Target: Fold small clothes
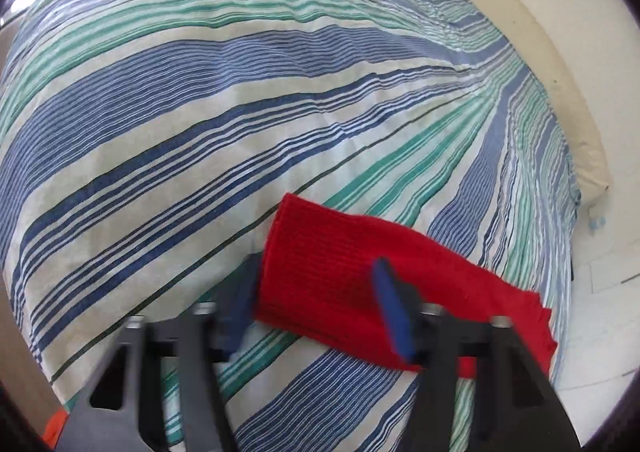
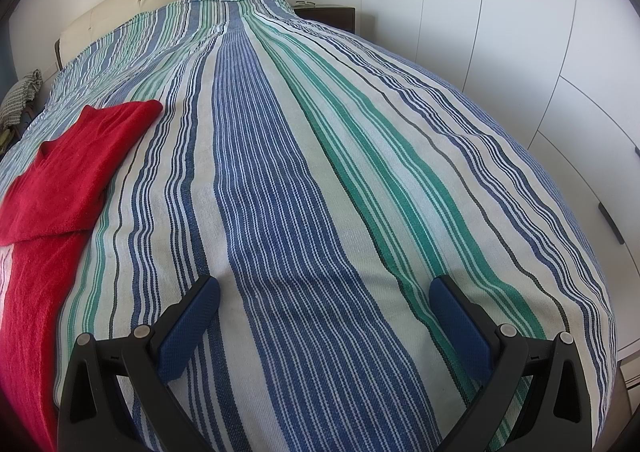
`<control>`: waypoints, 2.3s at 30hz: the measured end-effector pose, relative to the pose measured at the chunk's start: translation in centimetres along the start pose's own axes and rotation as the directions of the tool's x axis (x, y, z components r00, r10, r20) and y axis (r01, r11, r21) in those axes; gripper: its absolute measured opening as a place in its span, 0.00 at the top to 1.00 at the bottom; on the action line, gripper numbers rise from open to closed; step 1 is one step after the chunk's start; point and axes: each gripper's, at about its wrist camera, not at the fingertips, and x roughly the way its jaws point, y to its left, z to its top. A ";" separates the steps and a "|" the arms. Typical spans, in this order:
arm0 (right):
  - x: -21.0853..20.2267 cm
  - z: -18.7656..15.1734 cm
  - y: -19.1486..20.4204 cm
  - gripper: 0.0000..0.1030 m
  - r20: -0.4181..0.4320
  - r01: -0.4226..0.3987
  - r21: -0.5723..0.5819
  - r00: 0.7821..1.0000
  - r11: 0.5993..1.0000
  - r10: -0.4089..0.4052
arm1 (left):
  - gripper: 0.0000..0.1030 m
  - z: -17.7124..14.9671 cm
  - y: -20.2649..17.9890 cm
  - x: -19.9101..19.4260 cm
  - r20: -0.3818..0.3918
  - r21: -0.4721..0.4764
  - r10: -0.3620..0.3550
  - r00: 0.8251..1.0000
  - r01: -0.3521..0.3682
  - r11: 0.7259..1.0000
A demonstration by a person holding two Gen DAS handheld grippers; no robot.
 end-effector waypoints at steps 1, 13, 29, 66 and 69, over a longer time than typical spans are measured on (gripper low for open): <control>0.0 0.0 0.0 0.00 0.000 0.000 0.000 1.000 1.000 0.000 | 0.95 0.2 -0.5 0.3 -0.013 0.017 0.011 1.000 -0.010 1.000; 0.0 0.0 0.0 0.00 0.000 0.000 0.000 1.000 1.000 0.000 | 0.97 -11.1 -32.7 -12.8 -0.036 0.706 -0.392 0.919 0.301 0.641; 0.0 0.0 0.0 0.00 0.000 0.000 0.000 1.000 1.000 0.000 | 0.24 -16.8 -26.1 -2.2 -0.172 0.718 -0.176 0.969 0.246 0.652; 0.6 0.5 0.5 0.00 -0.019 0.020 -0.016 1.000 1.000 -0.021 | 0.12 -22.2 -12.9 -2.7 0.042 0.631 0.087 0.995 -0.094 0.770; 0.6 0.8 0.1 0.00 -0.040 -0.015 -0.009 0.999 1.000 0.015 | 0.12 -22.4 -11.9 -2.2 0.029 0.607 0.096 0.995 -0.093 0.789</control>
